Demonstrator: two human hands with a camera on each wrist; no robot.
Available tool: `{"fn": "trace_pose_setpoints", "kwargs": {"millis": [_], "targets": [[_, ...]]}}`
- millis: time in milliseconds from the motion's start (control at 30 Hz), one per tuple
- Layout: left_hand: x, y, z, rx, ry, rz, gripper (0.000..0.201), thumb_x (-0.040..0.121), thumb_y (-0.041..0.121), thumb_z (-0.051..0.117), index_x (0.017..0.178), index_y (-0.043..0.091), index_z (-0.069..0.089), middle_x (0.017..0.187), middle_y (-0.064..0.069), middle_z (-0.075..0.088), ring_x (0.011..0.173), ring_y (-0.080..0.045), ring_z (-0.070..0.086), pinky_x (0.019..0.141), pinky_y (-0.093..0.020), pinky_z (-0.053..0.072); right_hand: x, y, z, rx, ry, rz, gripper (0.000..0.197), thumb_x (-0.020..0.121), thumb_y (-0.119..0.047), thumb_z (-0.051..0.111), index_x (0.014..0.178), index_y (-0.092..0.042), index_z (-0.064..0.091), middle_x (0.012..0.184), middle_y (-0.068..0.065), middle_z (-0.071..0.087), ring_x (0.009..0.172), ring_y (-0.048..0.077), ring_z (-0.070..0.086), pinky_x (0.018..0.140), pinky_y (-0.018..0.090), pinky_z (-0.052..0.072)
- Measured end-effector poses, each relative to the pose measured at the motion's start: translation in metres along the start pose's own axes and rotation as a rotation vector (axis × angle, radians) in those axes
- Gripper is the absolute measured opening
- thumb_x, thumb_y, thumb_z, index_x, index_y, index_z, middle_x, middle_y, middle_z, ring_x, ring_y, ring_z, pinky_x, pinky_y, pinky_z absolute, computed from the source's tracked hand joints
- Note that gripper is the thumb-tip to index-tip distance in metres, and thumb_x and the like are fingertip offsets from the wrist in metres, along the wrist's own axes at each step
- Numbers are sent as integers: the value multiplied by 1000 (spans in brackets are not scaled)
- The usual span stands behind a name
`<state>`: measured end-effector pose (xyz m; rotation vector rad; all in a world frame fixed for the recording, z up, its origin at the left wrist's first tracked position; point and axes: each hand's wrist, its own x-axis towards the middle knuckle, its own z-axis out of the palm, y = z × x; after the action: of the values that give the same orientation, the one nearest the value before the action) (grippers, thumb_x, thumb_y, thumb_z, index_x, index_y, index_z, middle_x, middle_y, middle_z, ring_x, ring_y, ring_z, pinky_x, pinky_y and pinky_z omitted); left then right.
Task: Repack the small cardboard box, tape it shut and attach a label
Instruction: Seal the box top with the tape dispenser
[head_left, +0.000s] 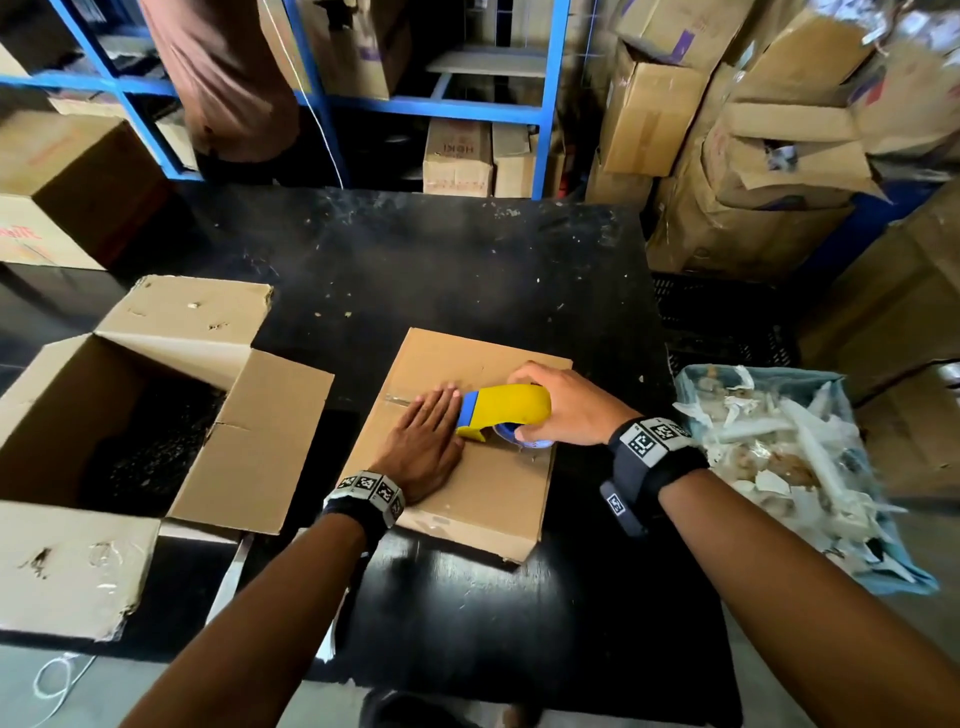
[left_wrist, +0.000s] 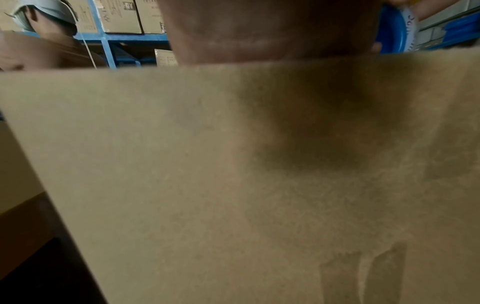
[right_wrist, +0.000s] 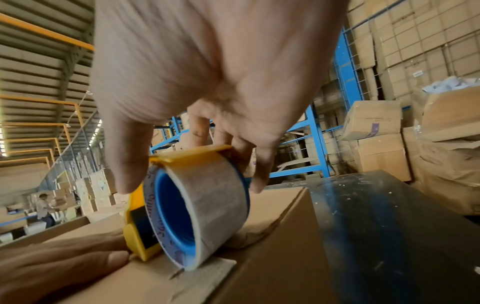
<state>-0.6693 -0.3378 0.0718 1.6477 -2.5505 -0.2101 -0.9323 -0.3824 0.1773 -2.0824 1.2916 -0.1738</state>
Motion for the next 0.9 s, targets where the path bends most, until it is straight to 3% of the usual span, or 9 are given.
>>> {"fn": "trace_pose_setpoints", "kwargs": {"millis": [200,433,567,733,900], "targets": [[0,-2,1,-34,7,8,65,103,45,14,158,12,9,166,-4,5,154,-18,0,126,-41,9,-12,2,-2,86,55,7,74,75,-36,88,142,-29,56,134,-9,62,118,10,58,95,25,46],[0,-3,1,-74,65,6,63,104,43,23,159,14,13,166,-2,9,154,-16,5,125,-38,8,-23,5,-8,85,83,15,80,71,-32,89,144,-33,56,138,-8,63,125,9,58,108,32,48],[1,-1,1,-81,54,30,64,103,44,24,159,16,12,166,2,6,154,-13,3,125,-36,7,-34,9,-7,91,110,12,78,72,-25,90,143,-30,58,133,-8,64,120,8,60,103,25,47],[3,-2,2,-49,25,41,68,100,44,29,159,17,10,166,1,6,153,-13,2,125,-38,10,-52,19,-10,126,159,2,74,71,-24,90,140,-28,61,127,-9,68,113,5,64,98,27,53],[3,-3,3,-56,7,33,68,100,45,29,159,19,8,166,2,4,153,-13,1,125,-38,10,-68,26,-18,107,172,6,71,70,-23,89,134,-30,60,119,-15,67,105,5,66,88,22,54]]}}
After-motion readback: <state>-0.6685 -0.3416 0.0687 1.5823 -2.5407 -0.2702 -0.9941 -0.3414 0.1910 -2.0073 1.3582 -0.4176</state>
